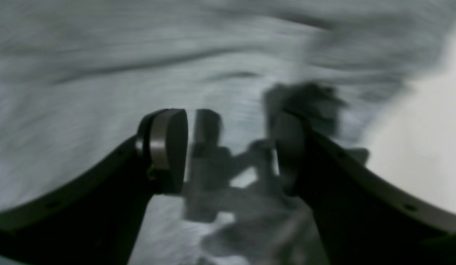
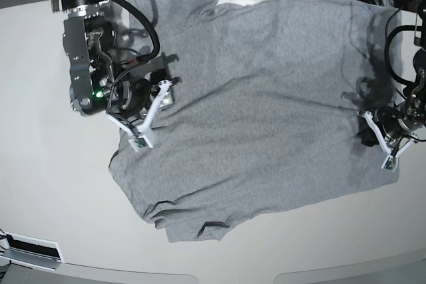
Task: Layout the t-shirt on the table in an organized manner, then fold the t-shirt properly
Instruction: 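Regrasp the shirt edge with the right gripper and pull it outward, then grasp the shoulder corners with both grippers near the collar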
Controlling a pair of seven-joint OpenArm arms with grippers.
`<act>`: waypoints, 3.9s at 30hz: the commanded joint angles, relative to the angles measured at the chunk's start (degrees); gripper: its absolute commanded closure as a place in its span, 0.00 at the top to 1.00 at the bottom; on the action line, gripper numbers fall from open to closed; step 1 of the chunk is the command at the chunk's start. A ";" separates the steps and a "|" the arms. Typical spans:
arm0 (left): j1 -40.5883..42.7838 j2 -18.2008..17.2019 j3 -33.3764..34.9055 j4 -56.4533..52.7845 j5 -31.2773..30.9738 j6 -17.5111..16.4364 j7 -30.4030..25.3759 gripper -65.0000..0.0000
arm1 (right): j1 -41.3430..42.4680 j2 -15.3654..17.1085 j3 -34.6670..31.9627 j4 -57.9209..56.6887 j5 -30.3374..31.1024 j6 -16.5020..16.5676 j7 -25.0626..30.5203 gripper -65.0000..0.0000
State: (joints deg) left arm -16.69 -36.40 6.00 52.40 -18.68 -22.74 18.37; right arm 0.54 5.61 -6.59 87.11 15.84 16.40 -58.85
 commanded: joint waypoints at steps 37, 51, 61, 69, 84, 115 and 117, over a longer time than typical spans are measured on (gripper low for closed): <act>-1.25 -0.57 -0.39 0.72 -3.50 0.00 0.13 0.00 | -5.27 -1.79 0.22 0.90 -2.86 1.09 7.21 0.14; -1.25 -0.59 -0.39 0.72 -3.50 0.00 0.13 0.00 | -1.60 -1.75 0.24 2.54 -5.64 6.95 -0.42 0.00; -1.22 -0.61 -0.39 0.72 -3.45 0.02 0.17 0.00 | -1.66 0.11 0.28 9.75 -15.85 2.73 -2.19 0.00; -1.25 -0.59 -0.39 0.72 -3.48 0.02 0.39 0.00 | -1.97 2.93 0.28 9.75 -26.73 -8.31 -7.10 0.00; -1.25 -0.59 -0.39 0.72 -3.50 0.02 1.16 0.00 | -4.94 4.44 0.28 9.75 -25.29 -12.15 -13.90 0.00; 2.27 -4.57 -2.19 16.13 -34.03 -17.26 25.62 0.00 | -3.72 8.72 0.26 9.92 -1.95 9.09 -2.21 0.00; 4.94 -4.55 -2.19 17.59 -34.80 -17.26 25.68 0.00 | -3.72 8.72 0.26 9.92 2.38 13.14 -2.21 0.00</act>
State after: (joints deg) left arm -10.61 -39.77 4.47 69.14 -52.16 -39.55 45.04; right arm -4.05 13.89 -6.59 95.94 18.28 29.85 -61.65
